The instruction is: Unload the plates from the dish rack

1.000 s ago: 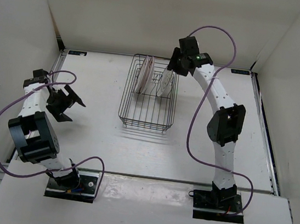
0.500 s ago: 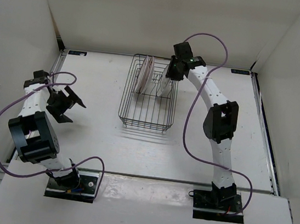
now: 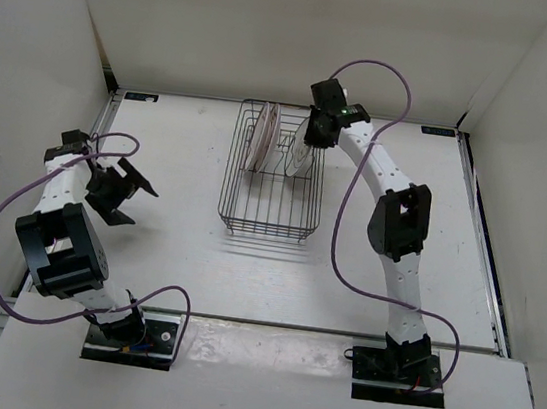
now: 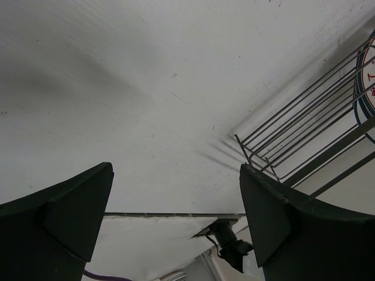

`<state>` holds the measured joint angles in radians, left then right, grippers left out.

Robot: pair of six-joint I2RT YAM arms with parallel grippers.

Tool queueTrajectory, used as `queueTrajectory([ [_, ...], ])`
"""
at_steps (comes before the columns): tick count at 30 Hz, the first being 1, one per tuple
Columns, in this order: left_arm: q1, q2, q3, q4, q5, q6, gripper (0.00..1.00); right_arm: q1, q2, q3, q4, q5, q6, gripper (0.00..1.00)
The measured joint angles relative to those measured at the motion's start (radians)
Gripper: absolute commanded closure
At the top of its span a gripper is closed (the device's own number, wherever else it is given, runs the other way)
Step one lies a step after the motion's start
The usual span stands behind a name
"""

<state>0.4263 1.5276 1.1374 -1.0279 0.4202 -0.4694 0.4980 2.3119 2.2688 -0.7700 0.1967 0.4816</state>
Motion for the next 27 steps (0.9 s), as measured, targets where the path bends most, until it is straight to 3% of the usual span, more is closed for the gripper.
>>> queueTrajectory([
  [9, 0.000, 0.000, -0.026, 0.015, 0.020, -0.027, 0.00, 0.019, -0.034, 0.000, 0.009, 0.075, -0.073, 1.00],
  [27, 0.000, -0.032, -0.076, 0.027, 0.038, -0.053, 0.00, 0.091, -0.320, -0.002, 0.222, 0.127, -0.212, 1.00],
])
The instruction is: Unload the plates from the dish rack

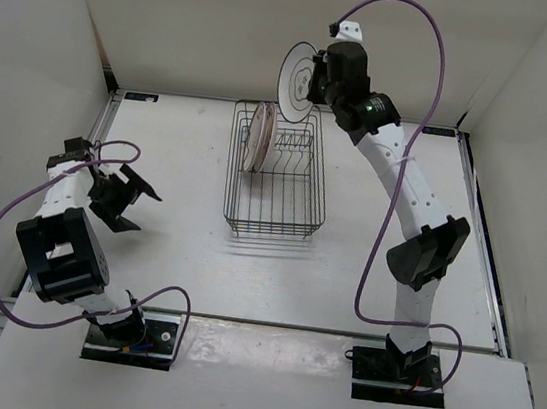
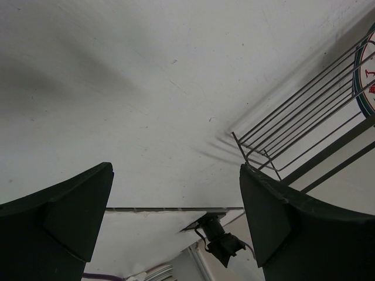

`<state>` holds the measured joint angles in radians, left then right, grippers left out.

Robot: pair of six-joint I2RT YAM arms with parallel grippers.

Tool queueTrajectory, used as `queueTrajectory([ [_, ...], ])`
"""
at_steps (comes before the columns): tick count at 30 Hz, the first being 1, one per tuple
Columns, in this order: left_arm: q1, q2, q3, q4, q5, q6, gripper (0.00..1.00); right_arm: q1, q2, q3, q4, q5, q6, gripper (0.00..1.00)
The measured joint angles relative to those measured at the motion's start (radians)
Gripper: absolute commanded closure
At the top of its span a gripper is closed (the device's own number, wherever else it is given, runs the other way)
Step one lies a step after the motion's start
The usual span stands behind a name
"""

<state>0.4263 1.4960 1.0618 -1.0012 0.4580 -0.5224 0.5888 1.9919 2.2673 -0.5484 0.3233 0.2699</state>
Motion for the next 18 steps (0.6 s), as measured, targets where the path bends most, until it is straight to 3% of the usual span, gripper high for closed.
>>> queueTrajectory([
  [11, 0.000, -0.011, -0.011, 0.004, 0.008, -0.010, 0.00, 0.012, -0.003, -0.010, -0.008, 0.001, -0.018, 1.00],
  [14, 0.000, -0.014, -0.024, 0.010, 0.015, -0.019, 0.00, 0.005, 0.014, 0.055, -0.108, 0.103, 0.005, 1.00],
  [16, 0.000, -0.015, -0.031, 0.017, 0.026, -0.021, 0.00, -0.078, -0.004, 0.070, -0.191, 0.088, 0.044, 1.00],
  [18, -0.001, -0.017, -0.042, 0.030, 0.031, -0.023, 0.00, -0.269, -0.135, -0.126, -0.139, 0.034, 0.080, 1.00],
])
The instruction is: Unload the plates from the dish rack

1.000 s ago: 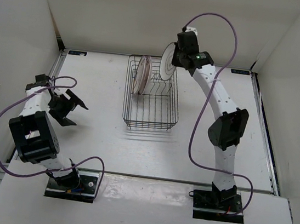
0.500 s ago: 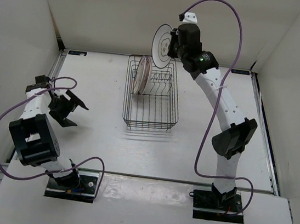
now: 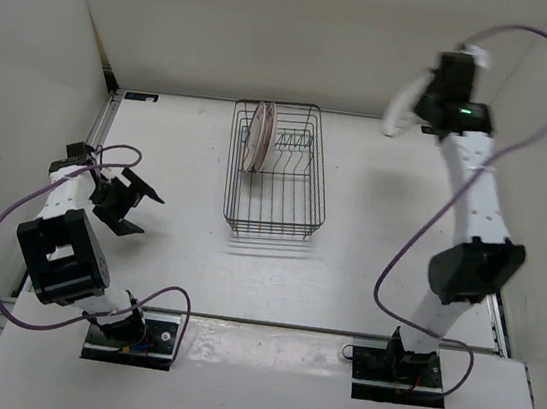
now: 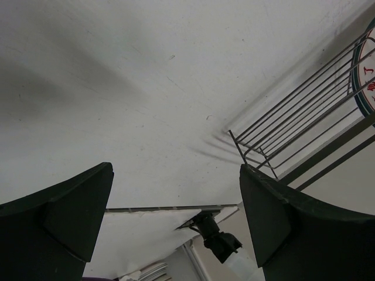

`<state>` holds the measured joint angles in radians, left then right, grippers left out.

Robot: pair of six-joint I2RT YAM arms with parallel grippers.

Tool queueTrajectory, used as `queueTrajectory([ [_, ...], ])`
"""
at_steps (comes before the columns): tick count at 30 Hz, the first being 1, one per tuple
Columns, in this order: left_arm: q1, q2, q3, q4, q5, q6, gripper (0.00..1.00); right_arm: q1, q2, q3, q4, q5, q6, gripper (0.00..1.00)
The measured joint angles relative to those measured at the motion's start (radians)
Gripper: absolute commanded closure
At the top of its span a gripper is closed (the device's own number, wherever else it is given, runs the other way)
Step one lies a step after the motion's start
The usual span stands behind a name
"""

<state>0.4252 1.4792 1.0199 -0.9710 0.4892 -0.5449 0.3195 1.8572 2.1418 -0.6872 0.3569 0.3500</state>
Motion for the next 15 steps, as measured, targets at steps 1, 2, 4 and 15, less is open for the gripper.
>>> queueTrajectory([
  [1, -0.002, 0.001, -0.007, 0.006, 0.000, -0.002, 0.00, -0.082, -0.046, -0.069, 0.006, -0.001, 0.013, 1.00],
  [2, -0.005, 0.004, -0.011, 0.006, -0.001, -0.005, 0.00, -0.196, -0.087, -0.120, -0.023, 0.017, 0.027, 1.00],
  [4, -0.015, 0.012, -0.012, 0.006, -0.002, -0.006, 0.00, -0.335, -0.123, -0.133, -0.096, 0.062, 0.047, 1.00],
  [15, -0.084, 0.033, -0.002, 0.008, -0.003, -0.005, 0.00, -0.228, -0.360, -0.399, -0.058, -0.068, 0.061, 1.00],
])
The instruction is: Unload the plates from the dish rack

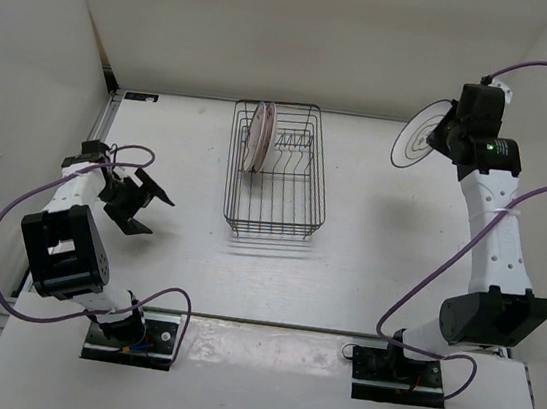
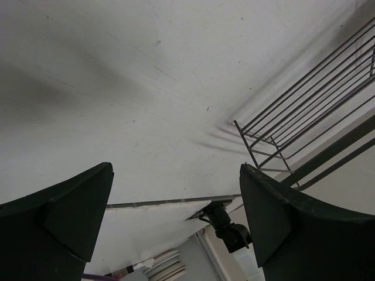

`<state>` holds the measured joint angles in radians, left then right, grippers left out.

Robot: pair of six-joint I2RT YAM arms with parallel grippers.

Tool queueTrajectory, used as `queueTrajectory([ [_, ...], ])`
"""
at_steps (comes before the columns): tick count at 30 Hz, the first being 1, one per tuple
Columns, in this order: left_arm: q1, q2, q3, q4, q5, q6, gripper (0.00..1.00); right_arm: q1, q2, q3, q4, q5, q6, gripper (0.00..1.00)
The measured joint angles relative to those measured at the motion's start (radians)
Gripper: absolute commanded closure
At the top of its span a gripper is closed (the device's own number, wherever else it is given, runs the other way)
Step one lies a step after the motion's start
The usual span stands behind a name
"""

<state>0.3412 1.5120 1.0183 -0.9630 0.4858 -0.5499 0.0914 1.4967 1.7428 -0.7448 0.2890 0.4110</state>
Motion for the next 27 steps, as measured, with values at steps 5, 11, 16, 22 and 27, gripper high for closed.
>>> queueTrajectory([
  [5, -0.003, -0.004, -0.012, 0.008, 0.000, 0.000, 0.00, -0.028, 0.002, -0.026, 0.004, -0.031, -0.009, 1.00],
  [11, -0.003, -0.028, -0.053, 0.011, 0.000, 0.000, 0.00, -0.036, 0.002, -0.062, 0.014, -0.076, -0.022, 1.00],
  [16, -0.006, -0.046, -0.076, 0.013, -0.002, 0.007, 0.00, -0.053, -0.006, -0.148, 0.068, -0.121, -0.018, 1.00],
  [22, -0.013, -0.048, -0.076, 0.013, -0.008, 0.034, 0.00, -0.119, -0.031, -0.410, 0.207, -0.191, 0.055, 1.00],
  [27, -0.014, -0.050, -0.074, 0.003, -0.015, 0.060, 0.00, -0.172, -0.026, -0.578, 0.319, -0.234, 0.131, 1.00],
])
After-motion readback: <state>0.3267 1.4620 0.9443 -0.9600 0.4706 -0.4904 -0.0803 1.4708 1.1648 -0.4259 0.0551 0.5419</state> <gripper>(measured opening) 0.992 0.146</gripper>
